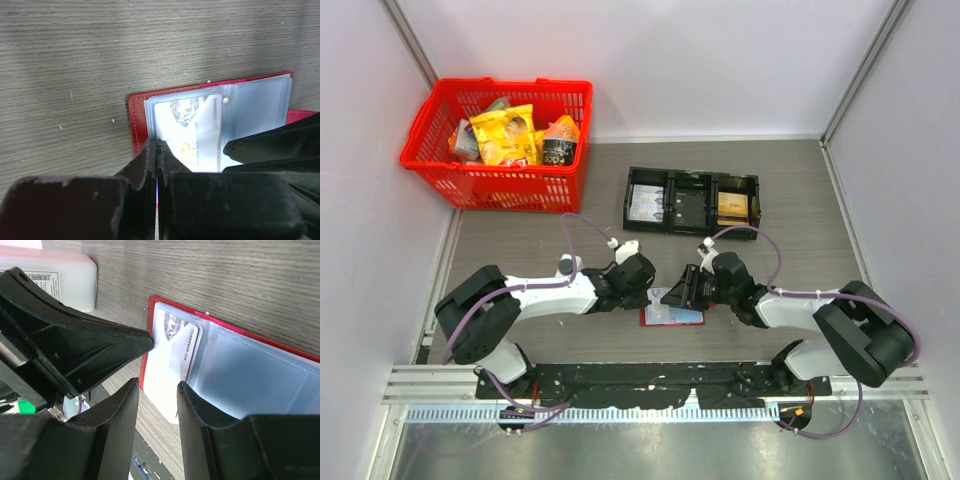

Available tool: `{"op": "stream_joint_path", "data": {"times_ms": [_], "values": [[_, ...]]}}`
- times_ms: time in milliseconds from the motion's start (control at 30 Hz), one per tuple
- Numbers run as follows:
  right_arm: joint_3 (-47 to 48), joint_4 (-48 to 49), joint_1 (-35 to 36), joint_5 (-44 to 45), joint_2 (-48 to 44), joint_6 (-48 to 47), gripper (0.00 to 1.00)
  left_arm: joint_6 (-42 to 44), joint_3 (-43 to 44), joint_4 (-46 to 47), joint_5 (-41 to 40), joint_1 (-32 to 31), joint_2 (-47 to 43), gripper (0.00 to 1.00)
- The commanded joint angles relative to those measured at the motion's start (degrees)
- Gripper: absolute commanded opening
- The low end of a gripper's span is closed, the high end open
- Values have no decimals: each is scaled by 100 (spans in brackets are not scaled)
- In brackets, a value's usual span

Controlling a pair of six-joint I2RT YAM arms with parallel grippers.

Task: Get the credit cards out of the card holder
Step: Remove the credit card from the card holder.

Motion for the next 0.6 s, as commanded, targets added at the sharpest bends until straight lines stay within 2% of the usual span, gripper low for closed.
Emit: {"op": "stream_joint_path", "data": {"times_ms": [0,567], "values": [[101,-433,29,228,-394,-183,41,-12,-41,-294,100,-47,209,0],[-75,-135,276,114,-280,116,41,-74,3,-294,161,-47,201,0]]}}
